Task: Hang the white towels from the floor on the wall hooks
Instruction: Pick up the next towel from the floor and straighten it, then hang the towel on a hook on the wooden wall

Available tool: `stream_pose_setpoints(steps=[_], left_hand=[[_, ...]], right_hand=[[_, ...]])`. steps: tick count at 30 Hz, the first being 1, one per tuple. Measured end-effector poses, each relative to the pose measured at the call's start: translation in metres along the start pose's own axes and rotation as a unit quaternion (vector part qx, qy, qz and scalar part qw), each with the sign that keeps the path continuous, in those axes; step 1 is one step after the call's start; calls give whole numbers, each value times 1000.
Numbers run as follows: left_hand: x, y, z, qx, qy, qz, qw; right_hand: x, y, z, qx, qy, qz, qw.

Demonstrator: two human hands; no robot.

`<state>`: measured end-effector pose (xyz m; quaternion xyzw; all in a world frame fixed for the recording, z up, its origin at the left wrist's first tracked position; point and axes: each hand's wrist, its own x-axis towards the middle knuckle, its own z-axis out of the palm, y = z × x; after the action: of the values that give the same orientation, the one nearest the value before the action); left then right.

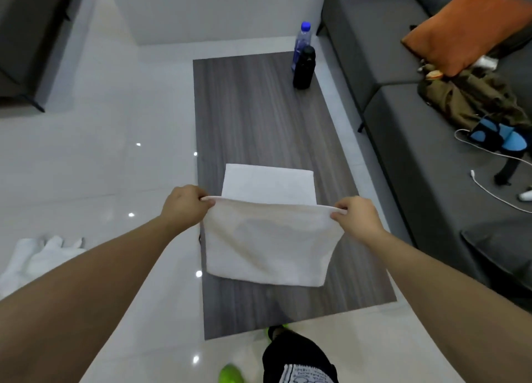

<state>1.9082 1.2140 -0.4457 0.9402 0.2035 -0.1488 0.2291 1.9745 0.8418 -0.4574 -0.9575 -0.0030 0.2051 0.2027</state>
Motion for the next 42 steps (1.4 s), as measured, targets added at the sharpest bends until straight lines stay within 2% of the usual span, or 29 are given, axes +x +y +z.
stream_pose_setpoints(steps=[7,11,14,18,20,21,23,24,25,26,27,28,29,33,36,39,42], left_hand=[[116,31,11,-7,18,-78,997],[132,17,56,-25,-57,-124,990],[113,0,107,-26,-130,-162,978],[61,-21,180,-44,-226,-221,948],[34,-28,212,-61,-269,-249,928],[23,-30,227,-73,-281,-268,919],[5,-30,251,-120,-290,-334,889],[-2,-29,261,-181,-287,-395,854],[-6,-27,268,-268,-278,-467,796],[-9,-25,274,-358,-263,-529,723],[-10,-23,278,-430,-246,-565,660],[-9,-22,280,-482,-229,-578,618],[-7,-21,281,-519,-209,-579,593],[10,-16,270,-608,-150,-563,539],[18,-13,260,-651,-123,-559,499],[18,-12,260,-668,-106,-544,497],[9,-11,263,-664,-97,-531,518]], right_hand=[[136,-17,-9,21,18,27,999],[160,-6,29,52,-17,77,996],[140,12,87,96,-87,138,982],[79,34,174,154,-204,243,936],[45,40,211,225,-251,320,885],[30,40,225,272,-268,367,848],[10,38,247,367,-284,449,764],[5,36,255,416,-278,481,720],[3,34,262,466,-260,505,678],[3,33,268,509,-237,520,644],[4,32,272,542,-215,525,619],[7,30,275,567,-200,526,602],[9,29,275,587,-191,523,588],[19,19,268,650,-162,501,547],[26,6,260,675,-136,517,509],[29,-3,258,683,-114,519,502],[22,-4,260,681,-99,514,513]])
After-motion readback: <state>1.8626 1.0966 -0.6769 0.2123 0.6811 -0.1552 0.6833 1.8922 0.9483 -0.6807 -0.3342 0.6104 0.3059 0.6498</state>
